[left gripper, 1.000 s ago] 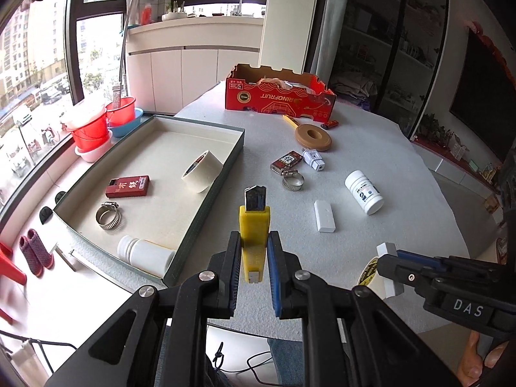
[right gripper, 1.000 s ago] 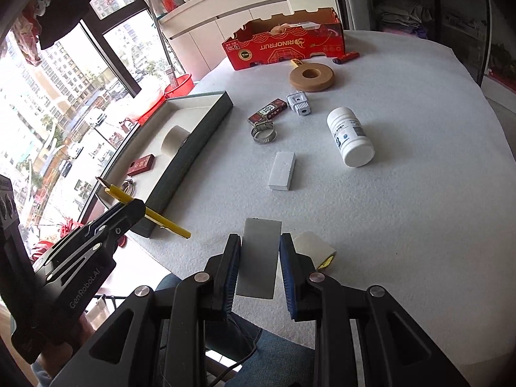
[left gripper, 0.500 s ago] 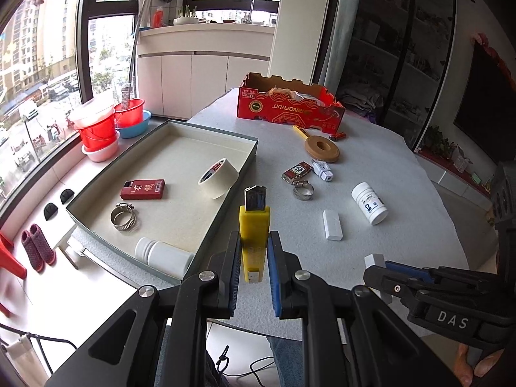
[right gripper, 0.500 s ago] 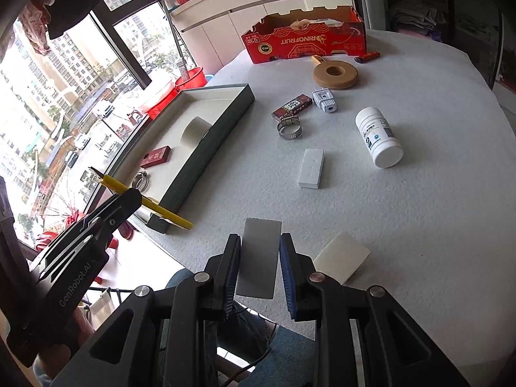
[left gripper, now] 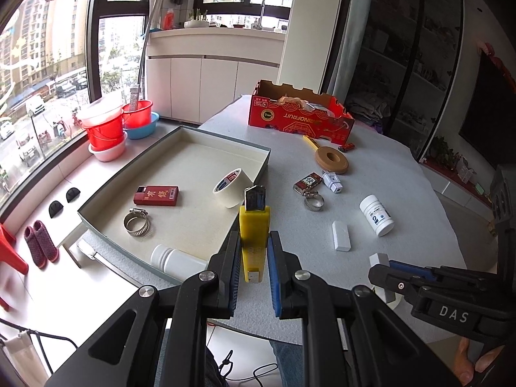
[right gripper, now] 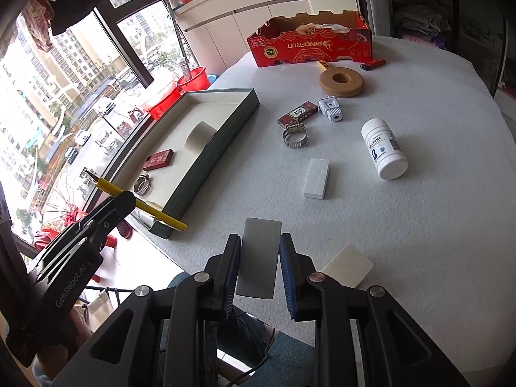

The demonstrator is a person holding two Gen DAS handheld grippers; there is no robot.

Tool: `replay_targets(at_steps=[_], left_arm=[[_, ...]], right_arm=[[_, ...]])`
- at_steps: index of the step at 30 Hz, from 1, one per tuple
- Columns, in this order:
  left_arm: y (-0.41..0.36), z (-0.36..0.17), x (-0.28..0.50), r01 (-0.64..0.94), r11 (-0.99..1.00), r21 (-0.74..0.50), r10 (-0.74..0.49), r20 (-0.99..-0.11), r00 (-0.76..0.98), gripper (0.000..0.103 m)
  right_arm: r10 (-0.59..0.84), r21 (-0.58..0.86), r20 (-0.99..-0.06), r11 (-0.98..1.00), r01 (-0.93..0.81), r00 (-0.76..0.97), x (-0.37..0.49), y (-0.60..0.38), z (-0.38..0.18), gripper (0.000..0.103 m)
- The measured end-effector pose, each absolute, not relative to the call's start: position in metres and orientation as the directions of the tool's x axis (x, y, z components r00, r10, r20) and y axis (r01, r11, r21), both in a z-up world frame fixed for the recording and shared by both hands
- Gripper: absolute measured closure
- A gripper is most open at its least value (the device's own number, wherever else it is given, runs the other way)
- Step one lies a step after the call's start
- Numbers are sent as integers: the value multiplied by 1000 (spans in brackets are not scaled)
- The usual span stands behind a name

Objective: Organize rigid objects
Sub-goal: 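Carry the yellow knife and white eraser over the green tray with both grippers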

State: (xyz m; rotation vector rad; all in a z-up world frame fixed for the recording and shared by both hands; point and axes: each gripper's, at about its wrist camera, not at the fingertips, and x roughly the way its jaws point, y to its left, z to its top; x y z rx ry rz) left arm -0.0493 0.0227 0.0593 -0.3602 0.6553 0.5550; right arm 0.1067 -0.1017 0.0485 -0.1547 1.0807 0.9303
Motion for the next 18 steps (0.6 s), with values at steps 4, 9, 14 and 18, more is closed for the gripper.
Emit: replay_targets(at_steps=[4,9,14,18], left_arm=[[35,76,-53,-599,784,-163,381,-635,672,86],[56,108,-54,-607,771,-193,402,-591,699,86],[87,147,-57,-623,754,-209,438,-547,713,86],[116,171,-63,-645,732,-220,474,-515,714,86]], right_arm=[[582,313,-801,609,-729,142,110,-88,56,77],[618,303,-769,577,-759,163,117,-64,81,77],[671,300,-720,532,-792,178,123,-35,120,77],[700,280,-688,499,-820,191,127,-8,148,77]])
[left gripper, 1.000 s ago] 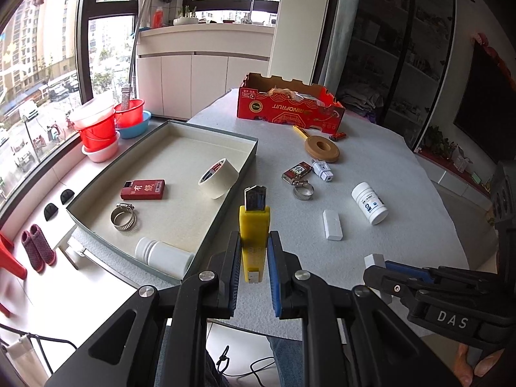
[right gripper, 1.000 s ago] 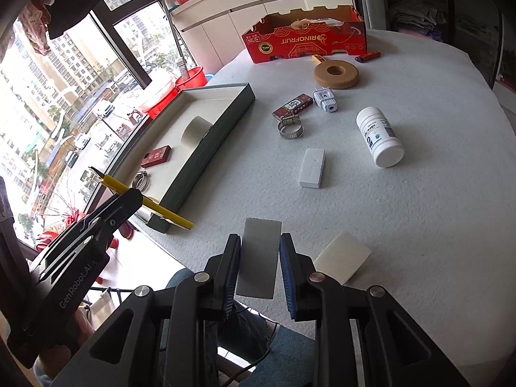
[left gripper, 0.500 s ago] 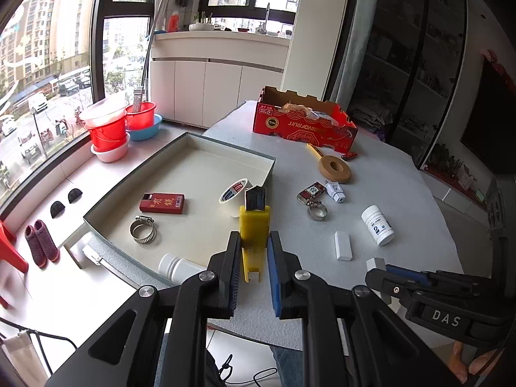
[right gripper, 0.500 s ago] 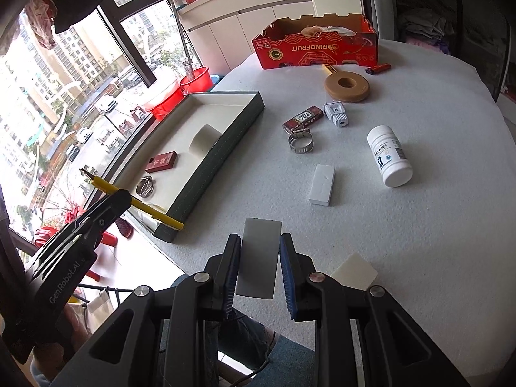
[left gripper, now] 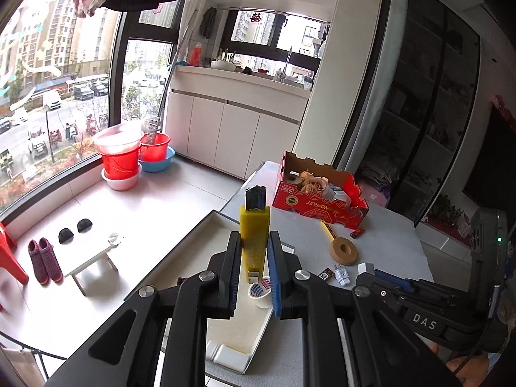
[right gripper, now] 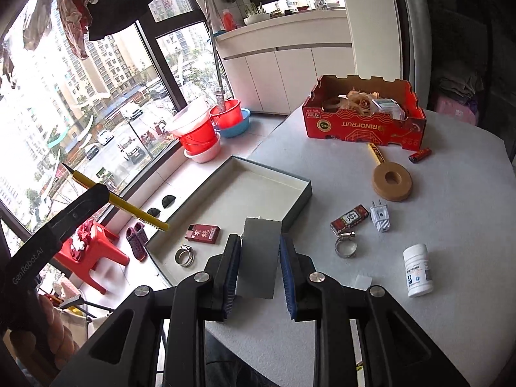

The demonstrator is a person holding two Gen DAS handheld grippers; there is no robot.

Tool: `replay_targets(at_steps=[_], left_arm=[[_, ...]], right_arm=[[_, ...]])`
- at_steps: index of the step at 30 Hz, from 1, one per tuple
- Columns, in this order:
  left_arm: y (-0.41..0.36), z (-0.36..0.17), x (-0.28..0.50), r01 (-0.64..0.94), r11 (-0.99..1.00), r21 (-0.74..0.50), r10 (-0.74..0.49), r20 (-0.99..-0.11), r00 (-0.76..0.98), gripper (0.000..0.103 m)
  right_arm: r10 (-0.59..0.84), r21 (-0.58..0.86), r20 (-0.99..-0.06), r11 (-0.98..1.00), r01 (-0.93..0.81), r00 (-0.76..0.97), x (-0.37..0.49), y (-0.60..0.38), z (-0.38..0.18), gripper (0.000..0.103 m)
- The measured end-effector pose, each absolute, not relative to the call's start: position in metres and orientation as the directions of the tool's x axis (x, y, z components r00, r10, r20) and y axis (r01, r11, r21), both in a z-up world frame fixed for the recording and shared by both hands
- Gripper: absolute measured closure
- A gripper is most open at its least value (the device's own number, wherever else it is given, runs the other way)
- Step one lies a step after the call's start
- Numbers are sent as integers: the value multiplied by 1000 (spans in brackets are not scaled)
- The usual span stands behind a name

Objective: Organize rigid objects
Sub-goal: 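Carry the yellow knife and white eraser over the green tray with both grippers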

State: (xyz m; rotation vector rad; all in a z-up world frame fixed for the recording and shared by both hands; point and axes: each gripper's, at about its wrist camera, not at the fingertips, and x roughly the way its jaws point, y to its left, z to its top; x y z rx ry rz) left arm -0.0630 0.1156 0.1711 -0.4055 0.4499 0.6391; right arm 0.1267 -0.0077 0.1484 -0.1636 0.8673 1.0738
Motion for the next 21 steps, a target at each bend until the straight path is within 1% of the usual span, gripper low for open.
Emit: replay_targets(at_steps=[6,10,14,19,21], left_arm=[[155,189,-67,-695,695,-185,548,-490,678,86],[177,180,-56,-724,672,-158,575,-504,644,86],[195,149,-32,-730,666,-156,546,-565,619,86],[208,106,-4,-741,660,-124,523,-632,572,86],[213,91,5,-744,659,-113,511,-658,553,86]], right_arm=[[740,294,-652,449,-844,166,136,37,177,77],[745,271,-649,417,-868,155,137,72,182,77],[726,271,-676,404,-874,126,138,105,164,77],[664,239,-738,421,-875,118,147,136,122,77],[644,246,-758,433,-867,107,155,142,105,77]])
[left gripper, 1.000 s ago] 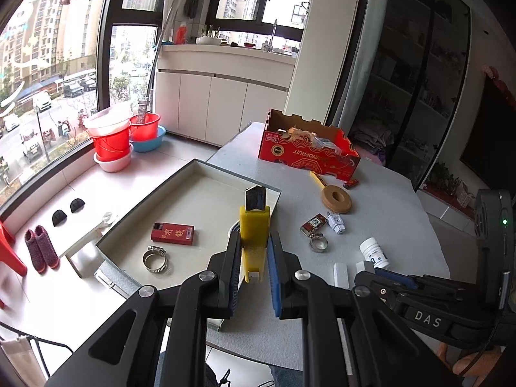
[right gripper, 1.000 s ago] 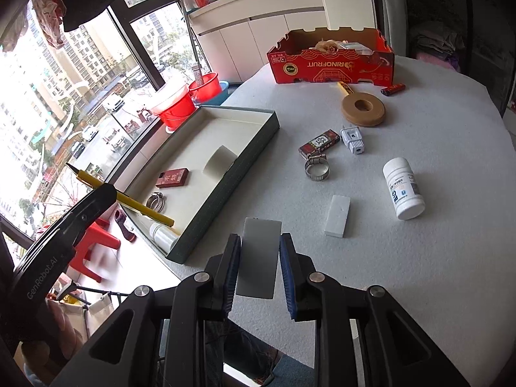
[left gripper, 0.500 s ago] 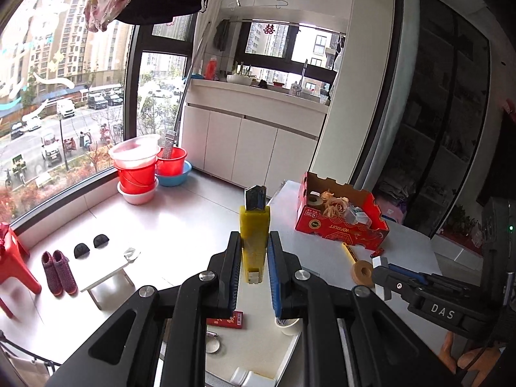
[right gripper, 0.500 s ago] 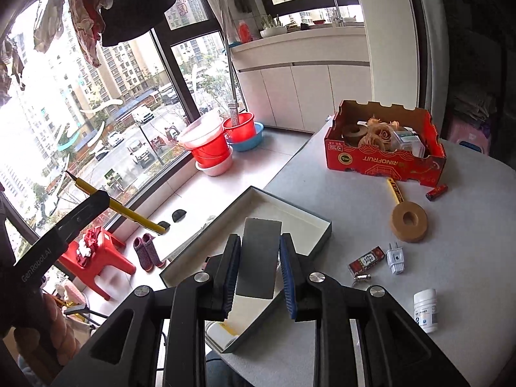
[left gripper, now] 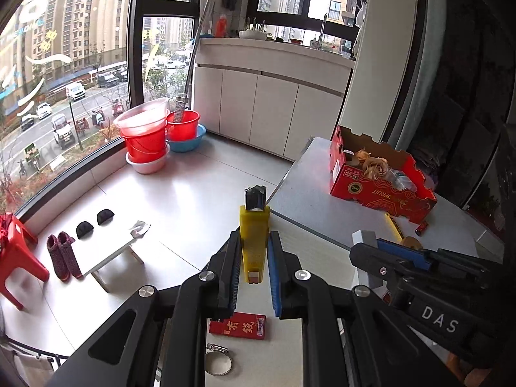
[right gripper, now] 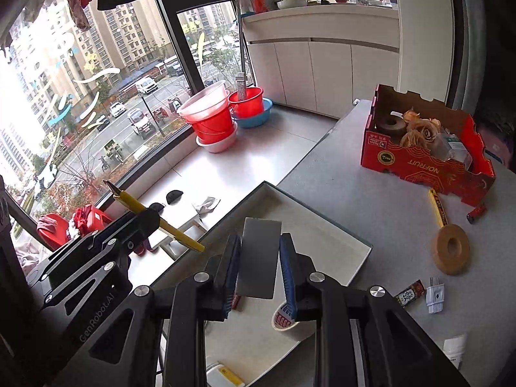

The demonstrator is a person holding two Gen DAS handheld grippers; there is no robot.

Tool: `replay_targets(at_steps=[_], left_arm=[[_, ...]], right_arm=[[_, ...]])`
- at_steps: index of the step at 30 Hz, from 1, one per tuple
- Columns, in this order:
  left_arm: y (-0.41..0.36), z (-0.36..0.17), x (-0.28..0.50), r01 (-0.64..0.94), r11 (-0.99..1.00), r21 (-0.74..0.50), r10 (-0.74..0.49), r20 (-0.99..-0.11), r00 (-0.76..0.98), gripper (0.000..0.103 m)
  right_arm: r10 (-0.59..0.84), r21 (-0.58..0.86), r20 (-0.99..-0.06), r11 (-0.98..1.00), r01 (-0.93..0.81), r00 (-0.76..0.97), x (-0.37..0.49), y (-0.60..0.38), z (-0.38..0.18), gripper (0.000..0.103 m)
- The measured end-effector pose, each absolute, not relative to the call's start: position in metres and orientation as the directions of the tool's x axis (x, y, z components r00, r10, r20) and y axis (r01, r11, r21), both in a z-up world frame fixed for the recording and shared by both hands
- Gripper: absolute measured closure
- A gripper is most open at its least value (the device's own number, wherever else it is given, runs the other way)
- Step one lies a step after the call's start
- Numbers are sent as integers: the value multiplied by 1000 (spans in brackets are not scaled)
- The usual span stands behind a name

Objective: Organize rigid objects
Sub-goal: 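Carry the yellow knife and white eraser over the green tray with both grippers, then open both grippers to drop the knife and eraser into the tray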

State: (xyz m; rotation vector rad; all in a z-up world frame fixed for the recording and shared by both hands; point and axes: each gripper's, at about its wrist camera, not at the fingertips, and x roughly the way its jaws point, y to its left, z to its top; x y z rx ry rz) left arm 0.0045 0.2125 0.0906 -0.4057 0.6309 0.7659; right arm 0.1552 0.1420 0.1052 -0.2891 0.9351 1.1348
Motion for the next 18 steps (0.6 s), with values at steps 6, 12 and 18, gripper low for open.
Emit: replay_targets(at_steps=[6,12,18], left_arm=[[225,55,25,-756,647,-96,478,-722,501,86],[231,38,36,-755,651,-83,458,-750,478,86],[230,31,42,-748,660,-68,451,-761,467,86]], right_arm=[[603,256,-792,462,-849,89,175,151,75,77],[577,260,-814,468,-844,69,180,157,58,77],[563,262,-825,468,-844,55,179,160,47,77]])
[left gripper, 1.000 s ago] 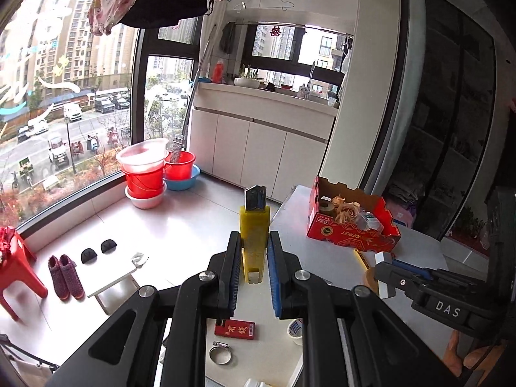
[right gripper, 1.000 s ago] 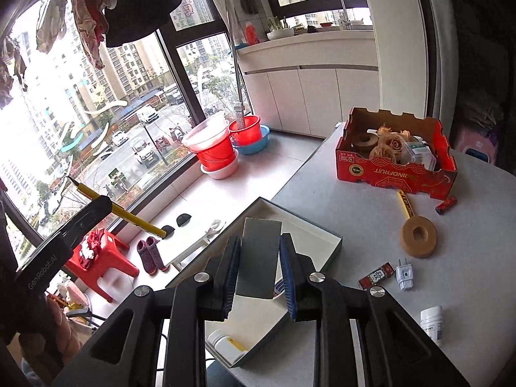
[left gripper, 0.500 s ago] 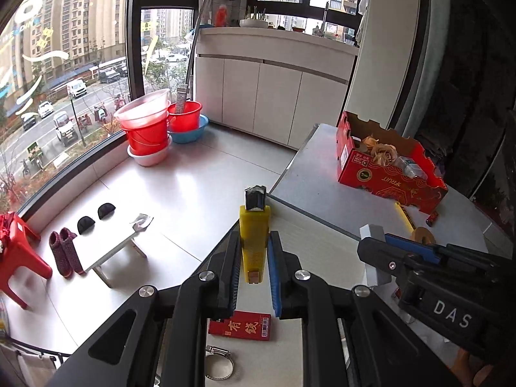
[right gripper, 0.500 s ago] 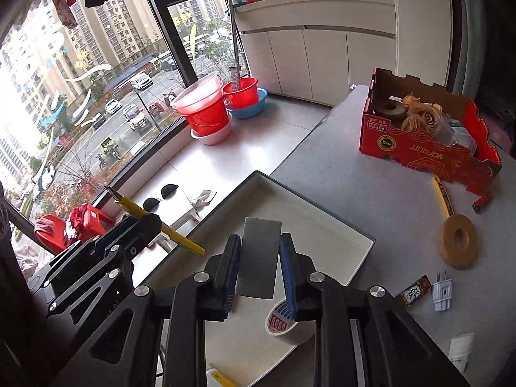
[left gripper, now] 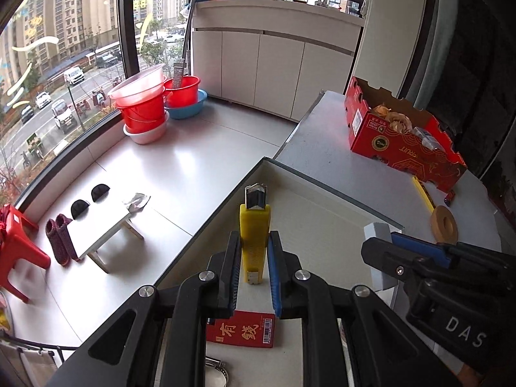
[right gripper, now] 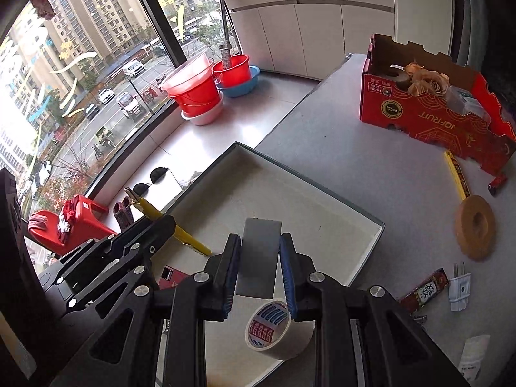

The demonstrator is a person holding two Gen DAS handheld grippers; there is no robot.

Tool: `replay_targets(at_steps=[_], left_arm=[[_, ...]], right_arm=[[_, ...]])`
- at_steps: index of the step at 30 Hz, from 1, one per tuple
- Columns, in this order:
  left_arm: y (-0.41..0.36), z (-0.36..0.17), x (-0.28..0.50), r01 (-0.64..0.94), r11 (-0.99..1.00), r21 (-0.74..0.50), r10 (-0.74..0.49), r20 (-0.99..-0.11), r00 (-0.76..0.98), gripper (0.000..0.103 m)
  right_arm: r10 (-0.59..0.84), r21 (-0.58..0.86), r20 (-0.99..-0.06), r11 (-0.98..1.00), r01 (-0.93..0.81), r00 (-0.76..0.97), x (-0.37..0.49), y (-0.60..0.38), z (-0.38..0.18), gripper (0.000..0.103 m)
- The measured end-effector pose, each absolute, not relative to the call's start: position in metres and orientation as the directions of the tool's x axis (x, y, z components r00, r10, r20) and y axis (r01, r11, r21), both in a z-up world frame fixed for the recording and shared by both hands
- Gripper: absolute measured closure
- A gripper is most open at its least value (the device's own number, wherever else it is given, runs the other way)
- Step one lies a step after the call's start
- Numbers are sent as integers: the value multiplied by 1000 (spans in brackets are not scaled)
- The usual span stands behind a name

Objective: Organize rigid objects
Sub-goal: 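Open both grippers to drop the knife and eraser into the tray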

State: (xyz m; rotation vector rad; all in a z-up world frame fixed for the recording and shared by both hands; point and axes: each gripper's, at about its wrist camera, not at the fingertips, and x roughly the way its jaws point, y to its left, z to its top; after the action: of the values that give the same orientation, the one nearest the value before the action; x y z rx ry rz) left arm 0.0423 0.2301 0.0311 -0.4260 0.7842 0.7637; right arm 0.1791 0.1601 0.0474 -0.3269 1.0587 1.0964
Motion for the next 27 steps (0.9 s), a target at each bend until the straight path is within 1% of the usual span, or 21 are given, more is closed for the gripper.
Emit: replay_targets(at_steps=[13,15,16,17,18,19,20,21,22,23,24,25,26,27], left_arm=[[230,29,49,-731,681,-42,457,-755,470,85],[230,26,51,-728,685,-41,448,-763,465,81],[231,24,51,-733,679,-33,456,-764,456,71],[231,24,50,-744,668,-21,470,-763,444,56],[232,24,47,-757,654,-10,487,-760,431,47],[234,23,44,-770,639,-3,501,-757,419,29],[235,23,41,-780,626,-6,507,-757,413,18],[238,22,38,-784,620,-22,497,-762,414,17],[240,22,36,-790,612,-34,489,-769,412,16],[241,22,34,-800,599,-36,492,-771,404,15],[242,24,31,-806,591,-38,498,-768,402,13],[243,25,28,-810,585,-45,503,-764,405,5],[244,26,25,-815,577,-51,508,-759,407,0],[244,28,23,-812,580,-67,502,-756,421,0]], right_arm=[[522,263,-853,481,-837,32,179,167,29,77],[515,258,-857,483,-837,33,179,167,26,77],[511,249,-859,487,-837,42,179,166,25,77],[506,238,-861,492,-838,53,180,165,25,77],[503,232,-862,497,-836,60,182,164,24,77],[503,234,-862,504,-831,63,184,161,24,77],[504,241,-861,512,-825,62,187,158,24,77],[509,255,-859,516,-817,54,190,156,23,76],[514,269,-856,520,-811,45,193,153,23,73],[514,267,-856,529,-805,54,196,150,24,59],[516,257,-853,543,-800,75,198,147,25,37],[529,256,-843,551,-794,95,200,143,28,28],[549,266,-829,552,-791,105,201,138,32,21],[566,281,-818,549,-787,103,202,134,36,21]])
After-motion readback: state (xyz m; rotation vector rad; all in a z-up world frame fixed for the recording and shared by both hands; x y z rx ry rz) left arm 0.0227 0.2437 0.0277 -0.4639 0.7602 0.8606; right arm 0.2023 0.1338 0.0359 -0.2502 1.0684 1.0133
